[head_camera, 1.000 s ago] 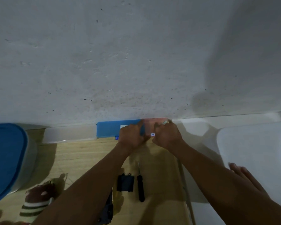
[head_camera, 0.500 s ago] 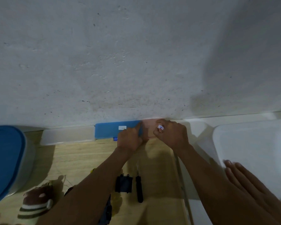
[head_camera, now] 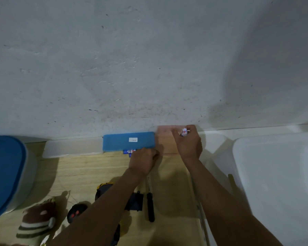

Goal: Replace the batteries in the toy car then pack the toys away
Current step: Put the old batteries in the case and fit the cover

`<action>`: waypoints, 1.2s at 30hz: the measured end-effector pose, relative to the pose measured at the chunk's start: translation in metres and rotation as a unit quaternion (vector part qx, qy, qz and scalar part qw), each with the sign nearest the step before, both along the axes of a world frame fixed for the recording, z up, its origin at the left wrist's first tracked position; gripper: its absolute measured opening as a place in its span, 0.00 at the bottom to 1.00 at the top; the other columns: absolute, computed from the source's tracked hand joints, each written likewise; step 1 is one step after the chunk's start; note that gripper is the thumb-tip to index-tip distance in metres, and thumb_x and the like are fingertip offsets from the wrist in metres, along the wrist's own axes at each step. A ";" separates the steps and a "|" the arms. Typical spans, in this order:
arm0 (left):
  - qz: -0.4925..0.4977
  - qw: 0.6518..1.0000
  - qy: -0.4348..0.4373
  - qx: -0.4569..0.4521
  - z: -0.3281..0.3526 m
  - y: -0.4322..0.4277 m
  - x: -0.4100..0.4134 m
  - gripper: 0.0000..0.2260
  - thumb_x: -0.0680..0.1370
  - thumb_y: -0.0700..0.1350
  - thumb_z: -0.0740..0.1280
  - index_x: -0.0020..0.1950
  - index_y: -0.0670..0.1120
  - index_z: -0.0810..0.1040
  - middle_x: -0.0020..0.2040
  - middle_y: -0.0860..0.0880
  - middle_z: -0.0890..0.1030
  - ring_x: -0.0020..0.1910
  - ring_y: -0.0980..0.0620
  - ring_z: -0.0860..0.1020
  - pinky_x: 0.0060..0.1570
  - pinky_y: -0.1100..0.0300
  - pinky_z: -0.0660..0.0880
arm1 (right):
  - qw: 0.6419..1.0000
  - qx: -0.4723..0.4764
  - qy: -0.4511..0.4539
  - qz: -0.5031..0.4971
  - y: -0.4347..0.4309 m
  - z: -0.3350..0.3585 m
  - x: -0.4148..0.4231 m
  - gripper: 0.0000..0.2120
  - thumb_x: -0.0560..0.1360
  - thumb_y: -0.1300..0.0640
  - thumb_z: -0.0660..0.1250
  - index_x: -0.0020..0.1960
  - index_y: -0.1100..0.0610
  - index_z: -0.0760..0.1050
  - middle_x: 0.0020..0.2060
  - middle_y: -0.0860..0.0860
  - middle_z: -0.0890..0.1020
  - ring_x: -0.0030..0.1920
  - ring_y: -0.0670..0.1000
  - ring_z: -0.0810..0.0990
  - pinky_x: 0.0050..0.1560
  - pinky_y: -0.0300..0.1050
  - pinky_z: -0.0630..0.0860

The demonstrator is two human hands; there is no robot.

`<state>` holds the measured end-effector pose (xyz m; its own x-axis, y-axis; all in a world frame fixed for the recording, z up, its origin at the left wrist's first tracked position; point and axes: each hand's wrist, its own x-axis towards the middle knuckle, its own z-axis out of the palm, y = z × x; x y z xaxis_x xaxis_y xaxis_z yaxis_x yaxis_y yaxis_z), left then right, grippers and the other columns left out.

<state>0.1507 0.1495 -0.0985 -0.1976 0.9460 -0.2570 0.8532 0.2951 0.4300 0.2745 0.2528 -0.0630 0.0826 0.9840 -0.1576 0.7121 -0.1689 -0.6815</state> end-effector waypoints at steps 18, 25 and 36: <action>0.033 0.999 -0.018 0.025 -0.006 -0.004 0.003 0.12 0.81 0.46 0.61 0.56 0.53 0.83 0.53 0.50 0.84 0.51 0.49 0.81 0.47 0.57 0.77 | 0.913 -0.063 -0.167 0.367 -0.008 -0.015 0.004 0.18 0.79 0.47 0.64 0.66 0.52 0.75 0.58 0.52 0.81 0.55 0.52 0.79 0.52 0.41 0.72; 0.037 0.998 -0.026 0.039 -0.008 -0.003 0.006 0.12 0.82 0.49 0.60 0.59 0.51 0.82 0.56 0.47 0.84 0.54 0.47 0.81 0.51 0.57 0.77 | 0.961 0.033 -0.108 0.253 -0.029 -0.014 0.019 0.12 0.74 0.44 0.68 0.52 0.50 0.80 0.50 0.47 0.83 0.47 0.50 0.81 0.42 0.41 0.74; 0.094 0.985 -0.094 0.113 -0.018 -0.011 0.009 0.10 0.80 0.50 0.66 0.57 0.53 0.84 0.52 0.50 0.86 0.50 0.50 0.83 0.50 0.58 0.79 | 0.968 0.023 -0.066 0.241 -0.039 -0.030 0.038 0.16 0.80 0.47 0.61 0.67 0.48 0.74 0.71 0.47 0.67 0.65 0.47 0.73 0.60 0.44 0.76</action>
<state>0.1595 0.1381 -0.1170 -0.3427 0.9348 -0.0938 0.6916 0.3186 0.6482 0.3128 0.2135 -0.0927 -0.3708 0.9192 -0.1324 0.7819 0.2321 -0.5786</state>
